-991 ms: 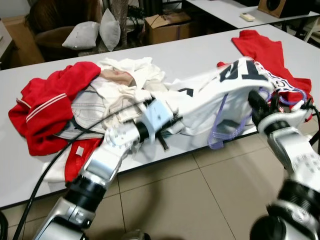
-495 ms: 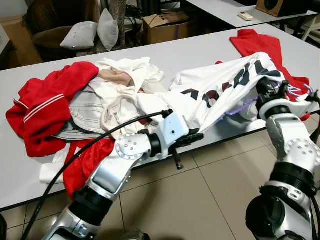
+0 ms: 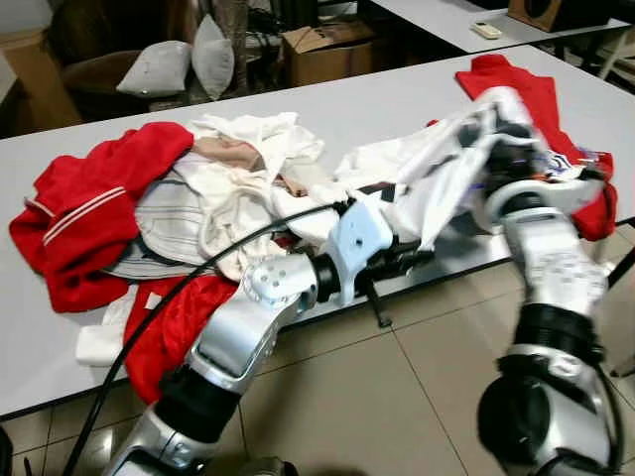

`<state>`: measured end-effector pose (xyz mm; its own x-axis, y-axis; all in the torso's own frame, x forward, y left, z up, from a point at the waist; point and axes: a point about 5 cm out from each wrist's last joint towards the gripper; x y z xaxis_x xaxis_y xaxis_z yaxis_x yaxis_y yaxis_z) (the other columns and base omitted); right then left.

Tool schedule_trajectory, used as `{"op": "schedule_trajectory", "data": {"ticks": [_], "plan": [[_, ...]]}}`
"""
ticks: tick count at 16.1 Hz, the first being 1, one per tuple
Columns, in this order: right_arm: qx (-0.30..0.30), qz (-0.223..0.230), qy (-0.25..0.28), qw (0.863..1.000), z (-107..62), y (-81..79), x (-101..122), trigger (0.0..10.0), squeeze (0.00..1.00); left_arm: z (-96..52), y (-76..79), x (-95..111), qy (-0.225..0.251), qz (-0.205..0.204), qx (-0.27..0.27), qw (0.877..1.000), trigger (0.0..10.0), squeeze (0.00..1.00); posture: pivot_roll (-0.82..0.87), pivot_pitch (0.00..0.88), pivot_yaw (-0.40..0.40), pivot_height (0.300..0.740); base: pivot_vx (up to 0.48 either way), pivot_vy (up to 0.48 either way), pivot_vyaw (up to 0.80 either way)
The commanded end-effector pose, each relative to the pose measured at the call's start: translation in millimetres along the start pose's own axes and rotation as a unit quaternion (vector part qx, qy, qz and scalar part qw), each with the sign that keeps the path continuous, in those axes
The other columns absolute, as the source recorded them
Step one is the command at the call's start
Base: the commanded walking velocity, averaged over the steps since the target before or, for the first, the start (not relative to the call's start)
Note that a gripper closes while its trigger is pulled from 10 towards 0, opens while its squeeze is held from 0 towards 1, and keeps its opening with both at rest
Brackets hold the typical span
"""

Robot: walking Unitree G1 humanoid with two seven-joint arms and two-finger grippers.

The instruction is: Hang hanger

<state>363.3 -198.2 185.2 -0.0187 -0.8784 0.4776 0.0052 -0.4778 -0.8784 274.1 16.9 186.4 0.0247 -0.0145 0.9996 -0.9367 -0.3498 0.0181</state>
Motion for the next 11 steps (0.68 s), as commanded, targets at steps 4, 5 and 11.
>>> {"op": "schedule_trajectory", "data": {"ticks": [4, 5, 11], "plan": [[0.019, -0.023, -0.028, 0.999, -1.5, -23.1, -16.3, 10.0, 0.0, 7.5, -2.6, 13.7, 0.019, -0.008, 0.002, 1.0, 0.0, 0.0, 0.06, 0.0, 0.053, 0.74, 0.0, 0.0, 0.0], [0.036, -0.033, -0.043, 0.998, -6.5, -32.4, -16.7, 10.0, 0.0, 8.5, -11.4, 18.4, 0.029, -0.008, 0.035, 0.999, 0.0, 0.0, 0.06, 0.0, 0.056, 0.74, 0.0, 0.0, 0.0], [0.073, -0.109, -0.128, 0.983, -48.0, -45.5, -25.9, 10.0, 0.0, 9.7, -41.2, 33.3, 0.057, -0.043, 0.132, 0.989, 3.4, 0.0, 0.05, 0.0, 0.072, 0.74, 0.0, 0.0, 0.0]]}}
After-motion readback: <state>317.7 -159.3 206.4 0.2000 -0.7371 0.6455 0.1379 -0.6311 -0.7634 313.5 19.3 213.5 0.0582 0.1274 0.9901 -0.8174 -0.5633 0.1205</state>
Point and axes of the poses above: a point about 5 cm out from each wrist's last joint towards the gripper, its own z axis pointing out of the wrist towards the gripper, its own x axis along the axis of the wrist's last joint, y = z × x, and after that the axes turned 9 degrees about -z, right-handed
